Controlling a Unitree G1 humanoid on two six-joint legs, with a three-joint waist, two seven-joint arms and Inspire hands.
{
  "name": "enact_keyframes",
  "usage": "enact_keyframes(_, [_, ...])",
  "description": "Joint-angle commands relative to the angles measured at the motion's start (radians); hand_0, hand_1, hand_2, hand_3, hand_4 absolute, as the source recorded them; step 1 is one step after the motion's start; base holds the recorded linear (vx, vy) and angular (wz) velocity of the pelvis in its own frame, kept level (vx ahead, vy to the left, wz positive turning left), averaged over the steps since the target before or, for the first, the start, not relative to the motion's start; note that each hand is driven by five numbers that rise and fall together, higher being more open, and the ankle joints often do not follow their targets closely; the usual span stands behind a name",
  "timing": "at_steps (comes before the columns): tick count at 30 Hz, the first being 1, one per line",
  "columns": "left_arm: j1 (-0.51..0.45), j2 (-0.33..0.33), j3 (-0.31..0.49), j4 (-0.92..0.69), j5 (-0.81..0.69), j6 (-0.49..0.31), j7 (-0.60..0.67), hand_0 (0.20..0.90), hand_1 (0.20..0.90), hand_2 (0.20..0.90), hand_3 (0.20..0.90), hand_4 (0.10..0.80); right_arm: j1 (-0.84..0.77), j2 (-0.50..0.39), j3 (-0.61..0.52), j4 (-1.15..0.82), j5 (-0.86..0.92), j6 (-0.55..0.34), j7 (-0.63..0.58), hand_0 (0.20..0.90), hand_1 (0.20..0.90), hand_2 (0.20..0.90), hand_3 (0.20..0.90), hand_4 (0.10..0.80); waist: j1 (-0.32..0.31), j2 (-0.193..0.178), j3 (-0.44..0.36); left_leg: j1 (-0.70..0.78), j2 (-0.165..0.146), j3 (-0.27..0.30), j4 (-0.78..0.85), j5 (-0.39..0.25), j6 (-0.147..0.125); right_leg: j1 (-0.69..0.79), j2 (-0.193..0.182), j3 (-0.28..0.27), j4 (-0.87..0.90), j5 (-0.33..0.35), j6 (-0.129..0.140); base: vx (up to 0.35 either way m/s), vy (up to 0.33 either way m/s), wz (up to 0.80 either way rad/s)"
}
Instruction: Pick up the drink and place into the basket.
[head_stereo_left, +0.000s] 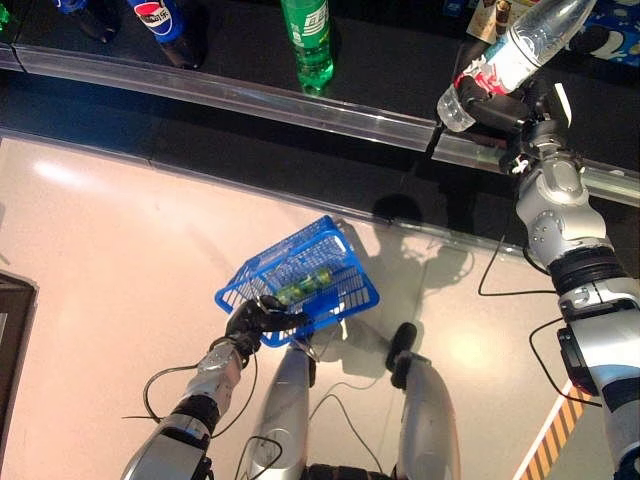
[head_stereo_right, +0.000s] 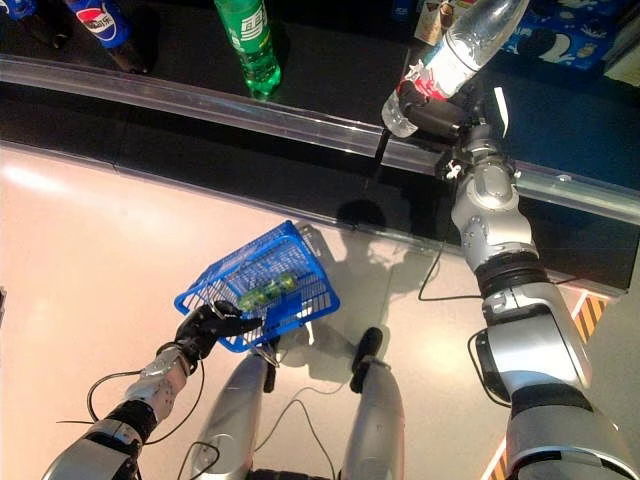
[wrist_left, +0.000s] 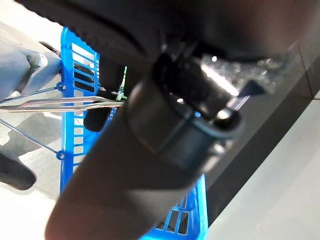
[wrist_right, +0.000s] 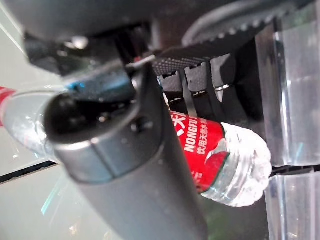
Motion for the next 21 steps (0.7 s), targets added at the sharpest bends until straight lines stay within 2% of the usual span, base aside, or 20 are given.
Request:
enact_keyframes(1, [0.143,0.121,-0.083,-0.004,0.038,0.018,-0.004,0.300,0.300,0.300,0.200,0.100,-0.136,-0.035,-0.034,-0.104,0.017,-0.130,0.026,0.300,0.300,0.300,0.200,0.100,0.023,0.022,-0.016,-0.013,-0.039,-0.001,0.049,-0.046,0.080,0.049,-0.011,-0.025,-0.087,0.050,0.031,0.000,0.000,0.00])
enact_keyframes(21, [0.144,0.123,-0.070,-0.001,0.023,0.011,-0.008,0.300,0.300,0.300,0.200,0.100,-0.129,-0.012,-0.041,-0.185,0.035,-0.167,0.091,0.300,0.300,0.300,0.200,0.100,0.019,0.022,-0.016,0.024,-0.037,0.005,0.014,-0.034,0.074,0.084,-0.008,-0.029,-0.123,0.060,0.037,0.000,0.000,0.00])
